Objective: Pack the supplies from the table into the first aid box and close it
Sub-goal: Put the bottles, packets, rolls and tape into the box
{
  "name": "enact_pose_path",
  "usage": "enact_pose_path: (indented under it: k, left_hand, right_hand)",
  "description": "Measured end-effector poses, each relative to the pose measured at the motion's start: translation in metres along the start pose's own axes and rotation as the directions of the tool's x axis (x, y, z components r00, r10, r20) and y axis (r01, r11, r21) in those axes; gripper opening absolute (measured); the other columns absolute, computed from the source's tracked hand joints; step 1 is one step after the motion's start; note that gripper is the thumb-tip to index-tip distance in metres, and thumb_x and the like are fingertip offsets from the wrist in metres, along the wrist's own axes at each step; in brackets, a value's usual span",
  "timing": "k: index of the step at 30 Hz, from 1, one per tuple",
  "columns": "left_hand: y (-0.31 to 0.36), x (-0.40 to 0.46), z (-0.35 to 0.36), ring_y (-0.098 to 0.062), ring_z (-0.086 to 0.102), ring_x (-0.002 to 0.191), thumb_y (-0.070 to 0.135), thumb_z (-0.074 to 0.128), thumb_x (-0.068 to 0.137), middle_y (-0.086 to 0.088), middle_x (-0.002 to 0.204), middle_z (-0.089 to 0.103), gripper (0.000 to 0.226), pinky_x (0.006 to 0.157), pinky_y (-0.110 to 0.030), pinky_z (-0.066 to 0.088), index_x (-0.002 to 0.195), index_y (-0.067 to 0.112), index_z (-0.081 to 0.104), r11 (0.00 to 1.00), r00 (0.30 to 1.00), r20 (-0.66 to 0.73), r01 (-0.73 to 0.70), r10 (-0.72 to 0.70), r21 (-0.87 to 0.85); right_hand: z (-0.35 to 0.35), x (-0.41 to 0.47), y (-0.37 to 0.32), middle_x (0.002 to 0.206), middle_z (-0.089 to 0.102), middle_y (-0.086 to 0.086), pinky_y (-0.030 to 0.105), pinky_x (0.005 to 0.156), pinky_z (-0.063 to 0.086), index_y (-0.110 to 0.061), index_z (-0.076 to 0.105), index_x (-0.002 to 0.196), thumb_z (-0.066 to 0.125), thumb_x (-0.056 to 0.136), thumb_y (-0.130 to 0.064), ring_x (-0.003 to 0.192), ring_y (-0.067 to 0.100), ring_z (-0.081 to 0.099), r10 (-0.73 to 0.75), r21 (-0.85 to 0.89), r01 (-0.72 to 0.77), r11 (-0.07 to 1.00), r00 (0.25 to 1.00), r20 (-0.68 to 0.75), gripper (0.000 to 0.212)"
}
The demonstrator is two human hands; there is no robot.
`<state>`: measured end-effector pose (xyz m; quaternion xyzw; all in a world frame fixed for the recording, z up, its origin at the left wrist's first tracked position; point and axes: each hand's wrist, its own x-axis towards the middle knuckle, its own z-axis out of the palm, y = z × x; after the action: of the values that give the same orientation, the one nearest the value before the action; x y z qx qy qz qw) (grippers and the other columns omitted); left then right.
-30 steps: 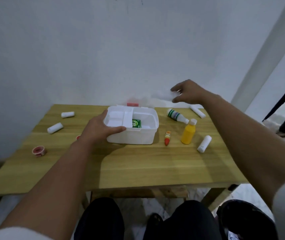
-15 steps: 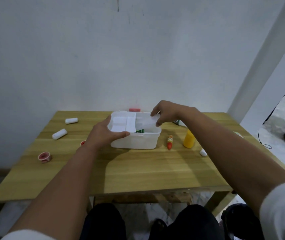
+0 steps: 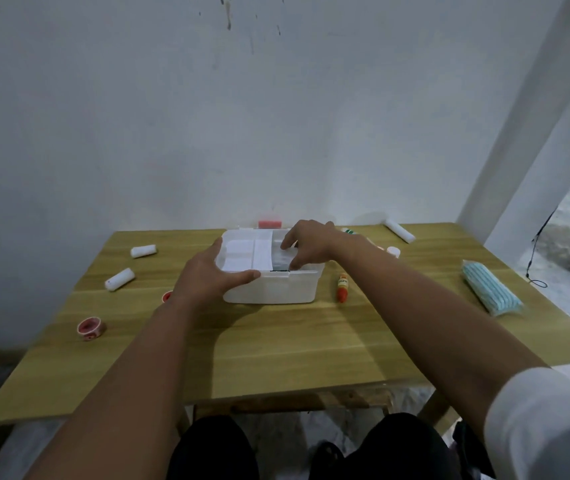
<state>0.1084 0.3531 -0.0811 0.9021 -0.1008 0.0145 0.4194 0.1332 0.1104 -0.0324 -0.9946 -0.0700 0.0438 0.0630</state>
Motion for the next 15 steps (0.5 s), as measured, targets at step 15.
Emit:
enact_pose_path:
  k: [15]
  left_hand:
    - [0.001, 0.000, 0.001, -0.029, 0.045, 0.135, 0.055, 0.086, 0.071, -0.004, 0.154, 0.046, 0.107, 0.088, -0.037, 0.045, 0.158, 0.024, 0.032, 1.000, 1.000, -0.010, -0.024, 0.024, 0.004]
  right_hand:
    - [0.012, 0.006, -0.017, 0.082, 0.053, -0.023, 0.041, 0.087, 0.026, -0.032, 0.073, 0.126, 0.081, 0.078, -0.045, 0.099, 0.014, 0.052, -0.065, -0.012, 0.064, 0.998, 0.993, -0.096, 0.050]
